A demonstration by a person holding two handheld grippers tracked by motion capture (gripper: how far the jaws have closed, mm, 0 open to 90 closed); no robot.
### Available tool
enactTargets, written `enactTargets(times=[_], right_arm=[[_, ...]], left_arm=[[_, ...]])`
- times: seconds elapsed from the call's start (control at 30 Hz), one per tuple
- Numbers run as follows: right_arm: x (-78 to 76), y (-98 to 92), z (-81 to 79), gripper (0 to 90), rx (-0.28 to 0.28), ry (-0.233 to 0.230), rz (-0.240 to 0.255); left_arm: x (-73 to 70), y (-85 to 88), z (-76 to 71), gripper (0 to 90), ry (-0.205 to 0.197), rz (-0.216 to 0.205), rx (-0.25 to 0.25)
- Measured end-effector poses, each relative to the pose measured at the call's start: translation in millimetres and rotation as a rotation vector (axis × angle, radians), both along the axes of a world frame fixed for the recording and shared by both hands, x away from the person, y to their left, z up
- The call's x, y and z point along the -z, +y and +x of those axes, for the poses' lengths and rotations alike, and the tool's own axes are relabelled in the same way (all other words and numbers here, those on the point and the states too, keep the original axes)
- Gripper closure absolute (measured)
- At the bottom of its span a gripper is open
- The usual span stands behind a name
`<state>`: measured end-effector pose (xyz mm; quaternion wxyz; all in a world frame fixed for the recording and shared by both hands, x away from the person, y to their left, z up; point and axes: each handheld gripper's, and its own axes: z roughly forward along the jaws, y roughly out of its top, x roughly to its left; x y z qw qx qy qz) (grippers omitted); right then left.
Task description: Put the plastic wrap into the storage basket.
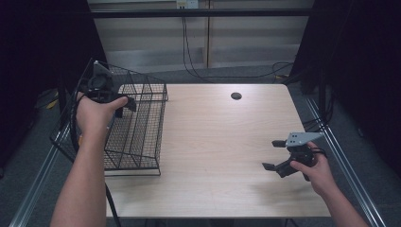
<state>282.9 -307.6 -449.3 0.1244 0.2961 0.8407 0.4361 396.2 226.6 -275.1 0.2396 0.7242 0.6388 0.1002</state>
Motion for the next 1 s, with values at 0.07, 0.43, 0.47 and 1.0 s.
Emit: enactTargets(times=[0.07,0.43,0.47,1.0], right_arm=[[0.3,0.4,-0.2,2.7,-0.002,-0.005,-0.004],[-0.3,0.2,-0.6,2.6,-0.001,0.001,-0.004],[-0.3,0.1,-0.5,2.7,0.0,0.001,-0.004],[0.0,0.6,-0.6,2.7,-0.004,0.0,-0.004]], left_arm=[[0.7,-6.7,-0.7,14.8,-0.014,-0.011,0.025],[5.5,-34.3,-4.9,12.1,-0.016,-0.004,0.143],[6.6,-36.9,-5.4,11.8,-0.023,-0.006,0.15],[18.1,-60.6,-9.5,9.5,-0.024,-0.022,0.255]])
